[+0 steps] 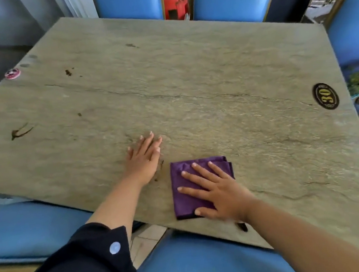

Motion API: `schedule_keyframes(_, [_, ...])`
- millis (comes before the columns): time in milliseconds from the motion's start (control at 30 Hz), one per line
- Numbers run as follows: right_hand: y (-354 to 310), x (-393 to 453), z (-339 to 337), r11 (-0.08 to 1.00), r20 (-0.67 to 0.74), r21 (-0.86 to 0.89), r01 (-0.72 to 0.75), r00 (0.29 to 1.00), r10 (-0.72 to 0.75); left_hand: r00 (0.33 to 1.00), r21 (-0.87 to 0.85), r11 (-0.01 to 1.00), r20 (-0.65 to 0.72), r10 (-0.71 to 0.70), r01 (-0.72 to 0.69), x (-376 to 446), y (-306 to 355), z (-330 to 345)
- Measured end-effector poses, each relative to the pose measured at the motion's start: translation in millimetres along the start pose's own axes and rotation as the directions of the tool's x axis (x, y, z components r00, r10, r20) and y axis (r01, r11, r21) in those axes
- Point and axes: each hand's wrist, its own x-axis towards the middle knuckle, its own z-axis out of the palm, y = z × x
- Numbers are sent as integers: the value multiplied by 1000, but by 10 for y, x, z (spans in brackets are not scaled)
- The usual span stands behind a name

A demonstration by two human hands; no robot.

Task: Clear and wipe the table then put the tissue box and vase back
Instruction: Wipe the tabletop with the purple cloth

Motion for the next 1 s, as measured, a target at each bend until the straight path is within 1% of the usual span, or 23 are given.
schedule_keyframes(33, [132,-100,7,998,-16,-26,-65,998,65,1000,-3,1000,6,1,-1,2,-4,-2])
schedule_keyframes(67, [237,-138,-13,980,-35,-17,-197,980,196,1000,-3,1000,15,2,-2,8,-2,-2])
schedule_keyframes(100, [294,-102,-43,931,-44,20,-364,930,364,1000,-2,1000,22,2,-2,19,5,-5])
schedule_keyframes(167, [249,170,-100,758,-13,114,-642,762,647,1000,-22,1000,27,1,0,46,21,-21])
schedule_keyframes(200, [148,343,-121,691,27,145,-708,701,713,1000,-47,999,30,-1,2,61,22,-28])
schedule_keyframes(233, [0,491,-137,679,59,148,-719,692,720,999,-74,997,33,-4,6,73,18,-30])
schedule_keyframes(267, [-176,593,-146,725,70,133,-676,736,674,999,-96,995,37,-5,9,87,10,-33])
schedule_keyframes(300, [-352,632,-140,804,68,119,-582,813,578,999,-112,994,43,-6,10,102,3,-43])
schedule_keyframes(367, [-607,536,-127,952,79,94,-292,955,285,998,-126,992,65,1,7,103,3,-69])
schedule_keyframes(400, [-637,437,-110,989,93,79,-127,988,120,997,-119,993,72,8,1,87,3,-73])
schedule_keyframes(433, [-587,341,-101,998,110,64,16,994,-23,997,-114,993,76,21,-12,70,-3,-73])
schedule_keyframes(467, [-473,267,-89,991,119,53,121,985,-126,996,-122,992,76,40,-30,52,-14,-84])
schedule_keyframes(500, [-334,212,-87,985,119,46,169,978,-173,995,-146,988,72,64,-53,38,-38,-100])
schedule_keyframes(533, [-211,185,-95,988,111,36,149,982,-153,994,-180,980,52,92,-81,24,-72,-121])
schedule_keyframes(567, [-117,199,-108,998,98,24,59,993,-61,994,-210,972,11,112,-107,12,-122,-143])
schedule_keyframes(600, [-67,265,-118,996,85,18,-91,992,89,992,-218,968,-39,117,-123,9,-184,-170])
schedule_keyframes(633, [-61,384,-129,965,77,29,-261,963,258,991,-191,974,-79,106,-120,13,-259,-200])
schedule_keyframes(700, [-171,748,-160,841,99,80,-536,843,528,990,-71,994,-120,69,-78,38,-458,-267])
schedule_keyframes(767, [-361,1156,-200,748,127,125,-652,758,640,988,39,998,-144,56,-51,93,-680,-336])
schedule_keyframes(800, [-466,1338,-212,751,124,130,-648,762,636,986,72,996,-153,59,-48,136,-789,-371])
schedule_keyframes(867, [-713,1603,-239,833,79,110,-542,840,536,985,89,994,-150,84,-71,254,-1003,-424])
schedule_keyframes(933, [-926,1700,-232,940,41,82,-331,944,329,982,81,991,-151,117,-105,386,-1170,-452])
schedule_keyframes(1000, [-963,1649,-210,995,42,70,-78,996,75,972,74,985,-165,165,-154,522,-1267,-501])
